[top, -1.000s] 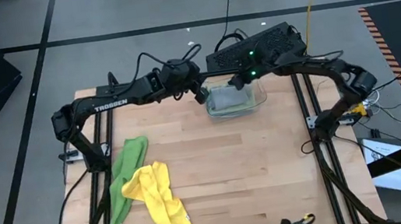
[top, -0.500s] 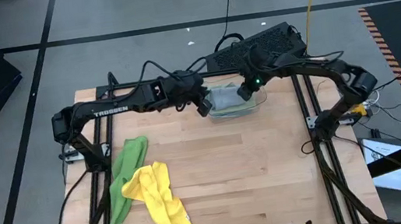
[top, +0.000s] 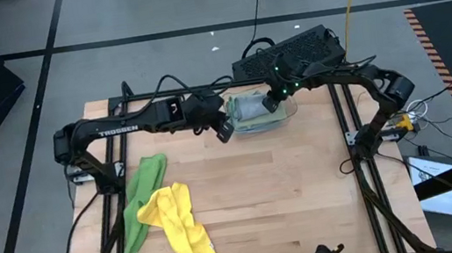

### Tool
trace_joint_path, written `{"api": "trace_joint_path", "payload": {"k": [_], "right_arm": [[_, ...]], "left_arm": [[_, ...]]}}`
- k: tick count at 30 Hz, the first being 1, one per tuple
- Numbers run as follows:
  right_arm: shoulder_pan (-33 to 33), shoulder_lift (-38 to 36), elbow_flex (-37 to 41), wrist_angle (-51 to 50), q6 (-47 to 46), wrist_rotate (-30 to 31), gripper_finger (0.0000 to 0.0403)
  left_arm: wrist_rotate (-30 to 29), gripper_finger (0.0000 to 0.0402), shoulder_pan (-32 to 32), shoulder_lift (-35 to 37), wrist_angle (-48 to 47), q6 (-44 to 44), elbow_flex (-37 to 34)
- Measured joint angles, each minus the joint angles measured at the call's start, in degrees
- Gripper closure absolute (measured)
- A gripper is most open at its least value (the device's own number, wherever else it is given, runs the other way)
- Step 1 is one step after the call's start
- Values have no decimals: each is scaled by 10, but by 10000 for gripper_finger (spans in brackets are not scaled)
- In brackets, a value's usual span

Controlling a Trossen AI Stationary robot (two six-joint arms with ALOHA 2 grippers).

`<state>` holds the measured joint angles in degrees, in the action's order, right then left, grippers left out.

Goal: Fold microfiber towels
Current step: Put the gray towel in the transparent bin, then fold the yellow towel

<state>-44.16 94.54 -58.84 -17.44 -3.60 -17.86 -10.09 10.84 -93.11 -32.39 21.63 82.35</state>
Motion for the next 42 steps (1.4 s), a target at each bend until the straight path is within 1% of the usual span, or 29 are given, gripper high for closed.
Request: {"api": "trace_joint_path", "payload": {"k": [2, 4, 5, 10, 14, 17, 20, 22, 24, 27, 30, 33, 35, 37, 39, 40, 42], "right_arm": [[-1, -12, 1, -7, -4, 0, 403], [-4, -31, -1, -5, -4, -4, 403], [-7, -42, -3, -2, -5, -4, 403], [-8, -99, -5, -1, -4, -20, 403], [-7, -146, -5, -11, -4, -49, 403], [-1, -182, -5, -20, -10, -66, 403], [11, -217, -5, -27, -28, -89, 403], [23, -239, -5, -36, -57, -94, 403], [39, -261, -5, -42, -93, -94, 403], [73, -292, -5, -51, -134, -94, 403], [114, -318, -5, -56, -174, -92, 403], [157, -331, -5, -54, -213, -89, 403], [188, -333, -5, -50, -235, -74, 403], [218, -334, -5, -48, -256, -56, 403], [251, -334, -5, -41, -279, -37, 403], [266, -334, -5, -37, -291, -24, 403], [300, -334, -5, -28, -314, 10, 403]], "left_arm": [[6, 328, -8, 1, -12, 13, 0], [14, 328, -14, 1, -51, 37, 0], [29, 328, -16, 1, -78, 53, 0], [145, 328, -18, 1, -240, 134, -11], [233, 327, -21, 10, -307, 156, -59], [282, 327, -22, 17, -308, 159, -116], [290, 326, -15, 12, -317, 161, -174], [313, 319, -5, 16, -293, 181, -208], [340, 301, 2, 13, -274, 190, -242], [339, 262, 4, 15, -288, 194, -265], [307, 220, -2, 14, -292, 186, -284], [294, 190, -5, 14, -264, 160, -303], [297, 180, -6, 14, -225, 144, -323], [300, 181, -5, 11, -184, 132, -344], [304, 203, -7, 10, -150, 97, -357], [312, 224, -10, 10, -136, 77, -360], [318, 283, -17, 11, -121, 39, -361]]}}
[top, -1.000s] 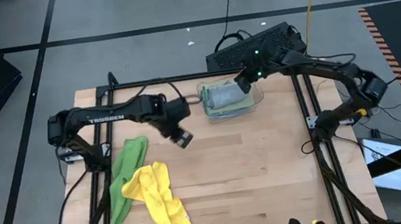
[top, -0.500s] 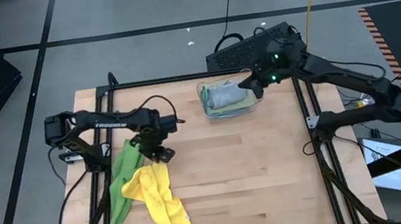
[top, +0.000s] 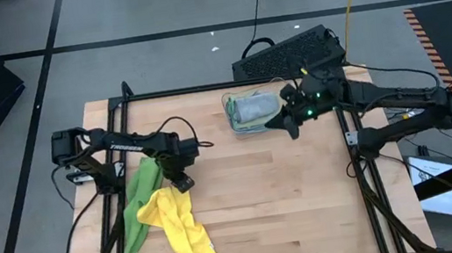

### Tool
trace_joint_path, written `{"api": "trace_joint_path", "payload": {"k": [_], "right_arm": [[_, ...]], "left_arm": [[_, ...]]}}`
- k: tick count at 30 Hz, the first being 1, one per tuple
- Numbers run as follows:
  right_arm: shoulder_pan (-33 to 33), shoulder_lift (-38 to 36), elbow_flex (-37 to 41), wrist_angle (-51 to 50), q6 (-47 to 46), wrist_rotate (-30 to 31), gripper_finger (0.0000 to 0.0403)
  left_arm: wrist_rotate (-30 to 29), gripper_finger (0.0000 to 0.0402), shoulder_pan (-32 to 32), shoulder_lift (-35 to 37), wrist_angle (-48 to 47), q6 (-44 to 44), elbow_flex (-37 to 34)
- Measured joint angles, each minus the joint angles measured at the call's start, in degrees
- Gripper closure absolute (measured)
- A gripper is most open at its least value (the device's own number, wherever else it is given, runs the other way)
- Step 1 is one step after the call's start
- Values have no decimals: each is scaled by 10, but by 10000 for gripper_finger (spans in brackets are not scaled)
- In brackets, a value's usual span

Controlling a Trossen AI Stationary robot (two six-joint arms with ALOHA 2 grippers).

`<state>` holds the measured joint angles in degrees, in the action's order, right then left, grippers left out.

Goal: Fold microfiber towels
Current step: Fold the yellow towel

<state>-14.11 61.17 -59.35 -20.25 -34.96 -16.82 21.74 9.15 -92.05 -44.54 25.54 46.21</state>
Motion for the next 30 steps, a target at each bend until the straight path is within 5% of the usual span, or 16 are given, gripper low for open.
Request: {"api": "trace_joint_path", "payload": {"k": [2, 4, 13, 24, 30], "right_arm": [[32, 0, 0, 15, -16, 36, 403], [61, 0, 0, 34, -28, 67, 403], [140, 0, 0, 77, -89, 153, 403], [142, 28, 0, 79, -72, 182, 402], [141, 46, 0, 57, -45, 178, 363]], "left_arm": [[5, 356, -5, 0, 9, -24, -1], [11, 386, -7, 0, 29, -19, 0], [14, 395, -18, 53, 23, 36, 55], [-140, 398, -75, 118, 31, -44, 239], [-217, 393, -117, 117, 108, -93, 317]]}}
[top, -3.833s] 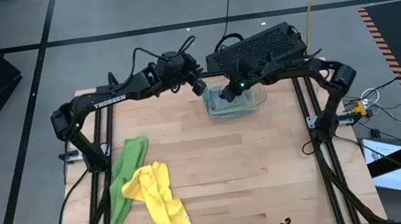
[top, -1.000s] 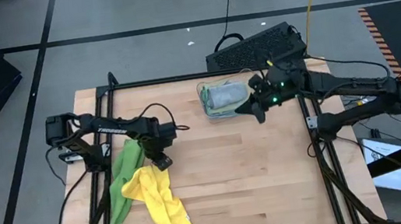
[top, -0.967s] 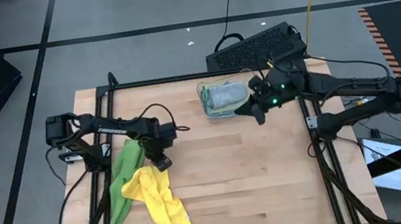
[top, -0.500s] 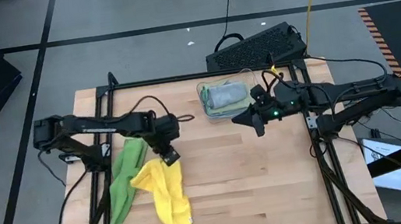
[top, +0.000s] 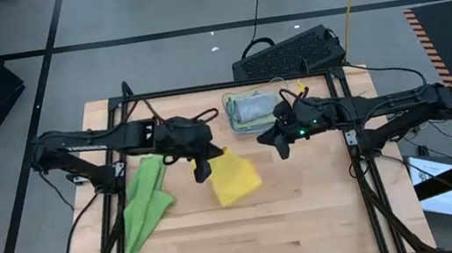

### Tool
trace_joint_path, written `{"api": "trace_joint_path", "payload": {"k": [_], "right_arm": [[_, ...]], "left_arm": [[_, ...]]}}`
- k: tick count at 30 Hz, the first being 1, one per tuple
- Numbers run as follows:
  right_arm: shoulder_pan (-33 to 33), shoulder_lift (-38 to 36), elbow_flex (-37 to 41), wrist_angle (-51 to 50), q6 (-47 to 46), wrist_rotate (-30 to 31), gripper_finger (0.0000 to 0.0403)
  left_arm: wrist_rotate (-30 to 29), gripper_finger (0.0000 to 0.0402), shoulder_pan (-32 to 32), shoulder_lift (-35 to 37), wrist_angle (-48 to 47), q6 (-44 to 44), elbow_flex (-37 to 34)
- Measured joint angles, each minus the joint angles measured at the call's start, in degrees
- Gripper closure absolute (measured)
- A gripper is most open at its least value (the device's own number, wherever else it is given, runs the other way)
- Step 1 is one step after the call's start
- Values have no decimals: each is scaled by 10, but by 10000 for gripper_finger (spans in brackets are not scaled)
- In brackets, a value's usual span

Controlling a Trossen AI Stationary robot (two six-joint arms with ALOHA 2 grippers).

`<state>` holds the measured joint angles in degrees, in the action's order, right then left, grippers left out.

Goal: Fold microfiber towels
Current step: Fold the yellow towel

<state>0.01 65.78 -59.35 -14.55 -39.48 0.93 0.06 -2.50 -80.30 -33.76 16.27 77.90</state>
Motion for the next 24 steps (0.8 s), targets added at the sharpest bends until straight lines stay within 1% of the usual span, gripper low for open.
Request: {"api": "trace_joint_path", "payload": {"k": [4, 7, 8, 13, 18, 22, 24], "right_arm": [[0, 0, 0, -26, 31, -12, 318], [-2, -3, 0, -36, 59, -17, 285], [-6, -3, 0, -35, 65, -29, 275], [-41, 4, 6, -27, 96, -149, 237], [-85, 4, 47, -22, 113, -281, 211], [-97, 3, 100, -6, 134, -338, 207], [-96, 2, 132, 36, 146, -341, 207]], "left_arm": [[-31, 398, -21, 0, 62, -12, 23], [-56, 391, -35, 0, 106, 3, 24], [-65, 390, -39, 0, 113, 8, 24], [-108, 398, -56, 0, 110, 50, 24], [-152, 393, -64, 0, 108, 80, 24], [-167, 397, -65, 0, 108, 106, 24], [-167, 394, -65, 0, 108, 120, 24]]}}
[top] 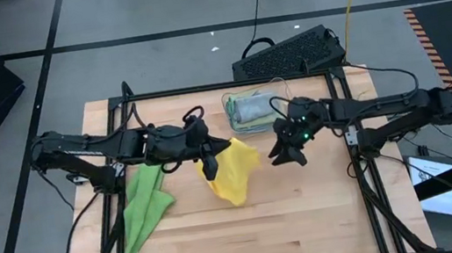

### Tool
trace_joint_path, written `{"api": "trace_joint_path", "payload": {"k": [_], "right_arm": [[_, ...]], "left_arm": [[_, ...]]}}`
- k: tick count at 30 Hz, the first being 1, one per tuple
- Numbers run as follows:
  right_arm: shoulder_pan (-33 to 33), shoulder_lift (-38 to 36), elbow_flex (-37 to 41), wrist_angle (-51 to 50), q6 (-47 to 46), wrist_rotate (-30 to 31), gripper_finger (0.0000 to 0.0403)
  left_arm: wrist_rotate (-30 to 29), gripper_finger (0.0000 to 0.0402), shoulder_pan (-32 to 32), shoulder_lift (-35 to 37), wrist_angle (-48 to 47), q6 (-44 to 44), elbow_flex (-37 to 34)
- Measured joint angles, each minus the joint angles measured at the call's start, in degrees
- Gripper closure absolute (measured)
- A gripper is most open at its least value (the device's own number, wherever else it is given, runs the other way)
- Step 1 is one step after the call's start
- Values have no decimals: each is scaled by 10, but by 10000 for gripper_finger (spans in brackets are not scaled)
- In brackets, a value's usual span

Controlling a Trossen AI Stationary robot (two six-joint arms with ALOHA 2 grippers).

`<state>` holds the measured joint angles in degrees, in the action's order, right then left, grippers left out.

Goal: Fold microfiber towels
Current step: Fold the yellow towel

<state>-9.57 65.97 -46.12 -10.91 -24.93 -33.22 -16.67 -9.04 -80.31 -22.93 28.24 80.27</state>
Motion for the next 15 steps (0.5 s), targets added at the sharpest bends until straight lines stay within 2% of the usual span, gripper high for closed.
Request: {"api": "trace_joint_path", "payload": {"k": [2, 6, 10, 12, 15], "right_arm": [[4, 0, 34, 42, 2, 25, 206], [11, 0, 96, 134, 5, 120, 206], [11, 5, 141, 233, 22, 189, 206], [11, 9, 159, 281, 38, 211, 206], [9, 25, 172, 343, 65, 211, 206]], "left_arm": [[0, 392, 0, 0, 0, 9, 0], [-2, 398, 0, 0, 1, 22, 0], [-19, 393, 0, 0, 1, 39, 0], [-20, 395, 0, 0, 2, 46, 0], [-20, 398, 0, 0, 9, 55, 0]]}}
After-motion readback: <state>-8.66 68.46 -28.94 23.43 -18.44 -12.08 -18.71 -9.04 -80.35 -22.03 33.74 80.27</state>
